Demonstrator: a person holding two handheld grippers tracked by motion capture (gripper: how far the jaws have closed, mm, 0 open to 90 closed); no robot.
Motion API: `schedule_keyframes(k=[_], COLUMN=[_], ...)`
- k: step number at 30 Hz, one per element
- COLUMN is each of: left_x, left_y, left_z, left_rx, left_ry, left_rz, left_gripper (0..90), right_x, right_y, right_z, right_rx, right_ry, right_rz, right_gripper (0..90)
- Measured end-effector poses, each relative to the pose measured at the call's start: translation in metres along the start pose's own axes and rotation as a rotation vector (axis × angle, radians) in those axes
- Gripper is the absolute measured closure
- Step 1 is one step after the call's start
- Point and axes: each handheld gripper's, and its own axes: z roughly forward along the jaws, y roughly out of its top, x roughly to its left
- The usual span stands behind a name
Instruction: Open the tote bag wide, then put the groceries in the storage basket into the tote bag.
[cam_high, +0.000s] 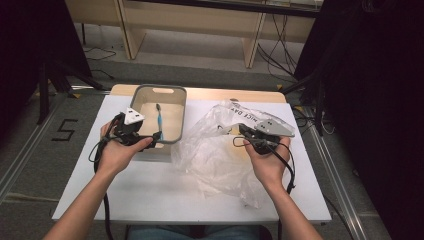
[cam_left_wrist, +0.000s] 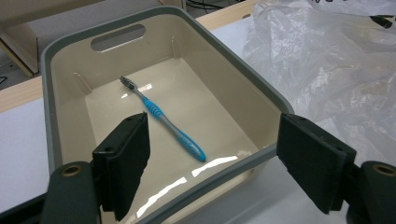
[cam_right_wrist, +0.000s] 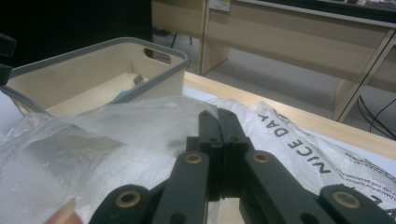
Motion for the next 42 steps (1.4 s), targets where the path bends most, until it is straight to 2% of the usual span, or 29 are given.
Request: schedule_keyframes(k=[7,15,25,29,32,42], left_x=[0.002,0.0,0.003,0.004,0.006,0.013], left_y=[0.0,-0.001,0.0,0.005,0.009,0.028], left_z=[0.003,0.008,0.013,0.023,0.03,0.053], left_rx=[0.0,0.016,0.02,0.027,0.041,0.093], left_ry=[0.005,-0.004,0.021,0.021,0.003,0.026], left_rz=[-0.011,0.003,-0.018,-0.035,-0.055,-0.045], left_gripper=[25.5,25.7,27.2,27.9,28.3,28.8], right_x=[0.003,0.004,0.006,0.007,0.007,0.006], right_y=[-0.002,-0.001,-0.001,-0.001,-0.001,-0.001], right_z=[0.0,-0.001,-0.007,-0.006,-0.005,-0.006], right_rx=[0.004,0.006,-0.006,-0.003,-0.003,-0.003], right_ry=[0.003,0.001,0.011,0.018,0.019,0.018], right_rz=[-0.009,-0.012,-0.013,-0.017,-0.016,-0.012], right_gripper=[90.0,90.0,90.0,90.0,90.0,90.0])
